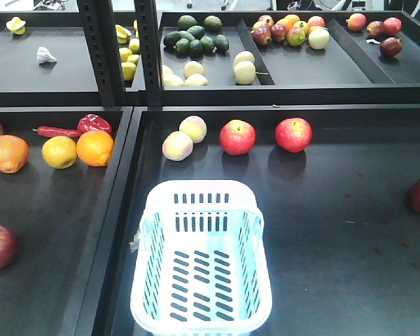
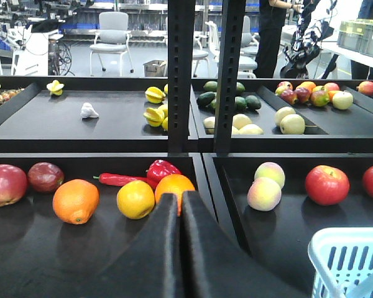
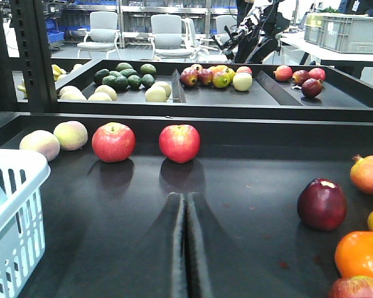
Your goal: Pick three apples into basket with both arms
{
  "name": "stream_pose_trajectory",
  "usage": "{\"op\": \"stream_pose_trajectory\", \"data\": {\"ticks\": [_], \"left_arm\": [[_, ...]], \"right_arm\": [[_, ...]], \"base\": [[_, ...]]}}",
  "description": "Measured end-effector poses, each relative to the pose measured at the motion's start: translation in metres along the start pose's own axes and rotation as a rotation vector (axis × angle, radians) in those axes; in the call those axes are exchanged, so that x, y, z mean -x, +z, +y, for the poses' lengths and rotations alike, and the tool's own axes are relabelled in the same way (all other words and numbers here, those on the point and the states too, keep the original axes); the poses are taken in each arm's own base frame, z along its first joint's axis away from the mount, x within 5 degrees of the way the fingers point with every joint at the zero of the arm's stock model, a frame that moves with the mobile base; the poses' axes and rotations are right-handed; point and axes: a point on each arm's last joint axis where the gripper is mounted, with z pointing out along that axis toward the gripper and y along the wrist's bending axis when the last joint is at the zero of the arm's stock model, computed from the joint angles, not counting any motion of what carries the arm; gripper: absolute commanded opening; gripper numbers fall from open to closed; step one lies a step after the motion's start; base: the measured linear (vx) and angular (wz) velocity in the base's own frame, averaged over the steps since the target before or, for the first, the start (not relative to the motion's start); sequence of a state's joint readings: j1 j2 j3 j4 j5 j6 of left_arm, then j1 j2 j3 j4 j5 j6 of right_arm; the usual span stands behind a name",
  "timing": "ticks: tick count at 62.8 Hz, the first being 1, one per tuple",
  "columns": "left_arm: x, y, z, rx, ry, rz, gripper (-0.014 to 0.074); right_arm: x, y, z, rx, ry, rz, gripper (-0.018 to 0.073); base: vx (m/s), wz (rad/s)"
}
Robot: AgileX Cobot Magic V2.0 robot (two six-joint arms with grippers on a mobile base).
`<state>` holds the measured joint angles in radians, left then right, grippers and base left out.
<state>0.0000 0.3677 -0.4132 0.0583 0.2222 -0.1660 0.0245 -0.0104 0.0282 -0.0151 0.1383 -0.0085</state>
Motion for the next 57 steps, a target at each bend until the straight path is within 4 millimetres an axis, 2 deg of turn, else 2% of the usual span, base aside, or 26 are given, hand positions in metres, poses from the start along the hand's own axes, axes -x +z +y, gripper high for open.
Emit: {"op": "stream_pose_trajectory", "data": {"ticks": [12, 33, 37, 43, 57], "left_arm": [[0.0003, 0.0002, -0.0001, -0.001, 0.022, -0.003, 0.0104], [0.0002, 0.0004, 0.0000, 0.000, 0.077, -0.002, 0.0525], [0.0002, 0.0004, 0.0000, 0.000, 0.104, -0.002, 0.0577], [0.0002, 0.0004, 0.0000, 0.000, 0.150, -0.002, 0.0603], [0.0009, 0.0027, -0.0002, -0.001, 0.326, -0.004, 0.0568]], "right_arm": [[0.0000, 0.0000, 0.0000, 0.000, 0.000, 0.000, -0.0010], [0.0000, 0.0000, 0.0000, 0.000, 0.000, 0.000, -0.0010], [0.0000, 0.0000, 0.0000, 0.000, 0.000, 0.000, -0.0010], [0.0000, 0.0000, 0.0000, 0.000, 0.000, 0.000, -0.0010], [0.0000, 0.0000, 0.0000, 0.000, 0.000, 0.000, -0.0010]], "base": [[0.00, 0.00], [0.00, 0.00], [0.00, 0.00], [0.00, 0.00], [0.00, 0.00]]}}
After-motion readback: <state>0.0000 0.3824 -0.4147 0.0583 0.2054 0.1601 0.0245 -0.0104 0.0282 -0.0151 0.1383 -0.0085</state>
